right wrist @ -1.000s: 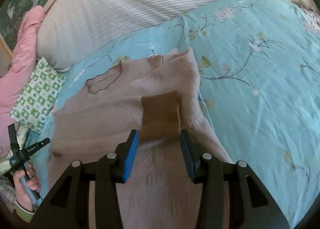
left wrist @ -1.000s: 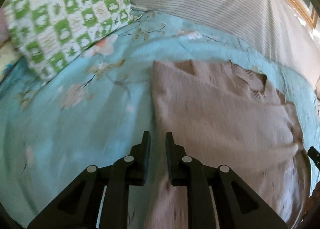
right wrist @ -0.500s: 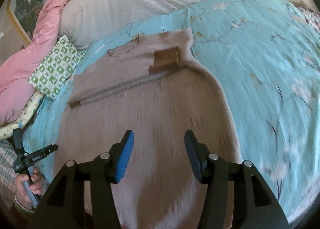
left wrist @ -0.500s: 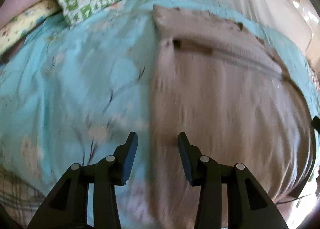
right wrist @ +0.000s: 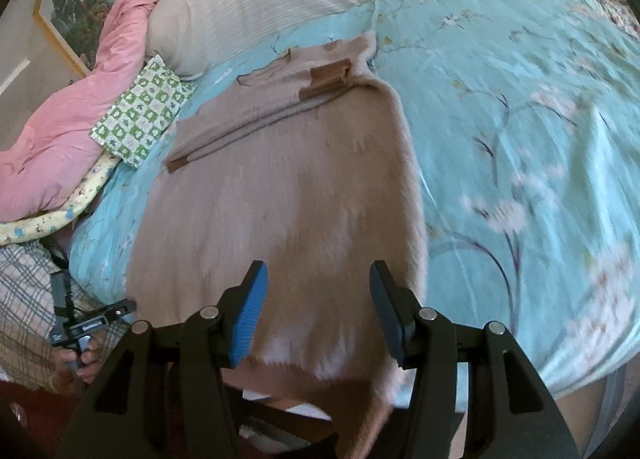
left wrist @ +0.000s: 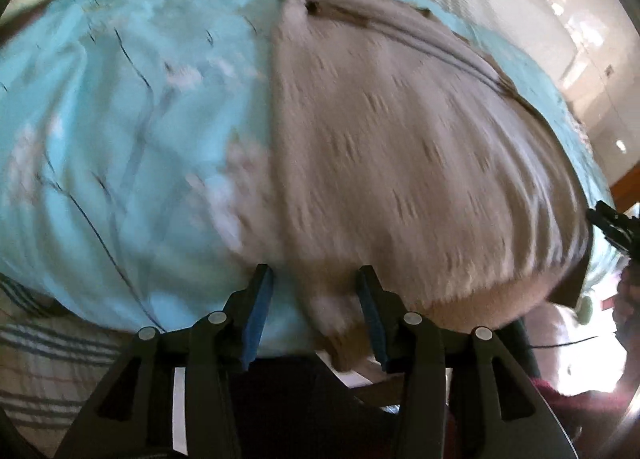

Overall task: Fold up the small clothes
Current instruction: 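Grasp the ribbed hem with the right gripper while the left gripper grasps the hem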

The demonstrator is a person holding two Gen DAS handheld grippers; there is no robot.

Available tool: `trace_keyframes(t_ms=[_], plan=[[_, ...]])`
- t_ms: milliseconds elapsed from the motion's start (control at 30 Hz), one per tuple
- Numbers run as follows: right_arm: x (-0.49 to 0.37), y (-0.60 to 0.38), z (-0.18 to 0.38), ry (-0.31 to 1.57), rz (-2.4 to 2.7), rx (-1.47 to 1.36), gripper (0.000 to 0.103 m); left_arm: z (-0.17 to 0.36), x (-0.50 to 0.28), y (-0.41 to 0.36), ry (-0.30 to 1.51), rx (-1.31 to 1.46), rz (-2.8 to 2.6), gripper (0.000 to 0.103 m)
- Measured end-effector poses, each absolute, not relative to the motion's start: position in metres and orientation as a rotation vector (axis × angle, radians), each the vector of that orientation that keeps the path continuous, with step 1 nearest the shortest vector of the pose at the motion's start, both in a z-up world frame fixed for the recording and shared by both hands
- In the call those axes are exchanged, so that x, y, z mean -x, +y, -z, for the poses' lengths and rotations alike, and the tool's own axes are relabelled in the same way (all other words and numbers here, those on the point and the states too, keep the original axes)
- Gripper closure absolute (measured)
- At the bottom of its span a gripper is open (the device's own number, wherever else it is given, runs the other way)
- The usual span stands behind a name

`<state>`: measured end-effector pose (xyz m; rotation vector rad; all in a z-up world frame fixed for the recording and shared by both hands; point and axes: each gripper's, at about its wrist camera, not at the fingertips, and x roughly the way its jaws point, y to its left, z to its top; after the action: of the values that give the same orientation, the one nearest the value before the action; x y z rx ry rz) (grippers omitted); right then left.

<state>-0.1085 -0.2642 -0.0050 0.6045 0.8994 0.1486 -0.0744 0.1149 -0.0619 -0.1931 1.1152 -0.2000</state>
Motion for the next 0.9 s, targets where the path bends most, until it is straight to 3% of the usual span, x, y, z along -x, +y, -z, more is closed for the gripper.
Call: trace_keyframes(t_ms=[267, 400, 600, 833, 867, 900], plan=[[0.148, -0.277, 0.023, 0.930, -0.213, -0.635, 0.049, 0.101, 0.077, 0.115, 1.197, 0.374, 0.325, 0.058], [0.154, -0.273, 0.022, 0.954, -0.241, -0.603, 0.049, 0.093, 0.084, 0.114, 1.163, 0.350, 0.350, 0.071], [0.168, -0.297, 0.026, 0.959, -0.211, -0.650, 0.049, 0.096, 0.075, 0.118, 1.177, 0.392, 0.369, 0.070], [0.146, -0.253, 0.062, 1.074, -0.329, -0.625, 0.049, 0.099, 0.074, 0.111, 1.175, 0.341, 0.384, 0.070], [0.142, -0.246, 0.068, 1.091, -0.335, -0.622, 0.051, 0.099, 0.075, 0.111, 1.173, 0.331, 0.385, 0.074], [0.140, -0.239, 0.071, 1.092, -0.349, -0.614, 0.067, 0.098, 0.077, 0.107, 1.167, 0.322, 0.384, 0.084]])
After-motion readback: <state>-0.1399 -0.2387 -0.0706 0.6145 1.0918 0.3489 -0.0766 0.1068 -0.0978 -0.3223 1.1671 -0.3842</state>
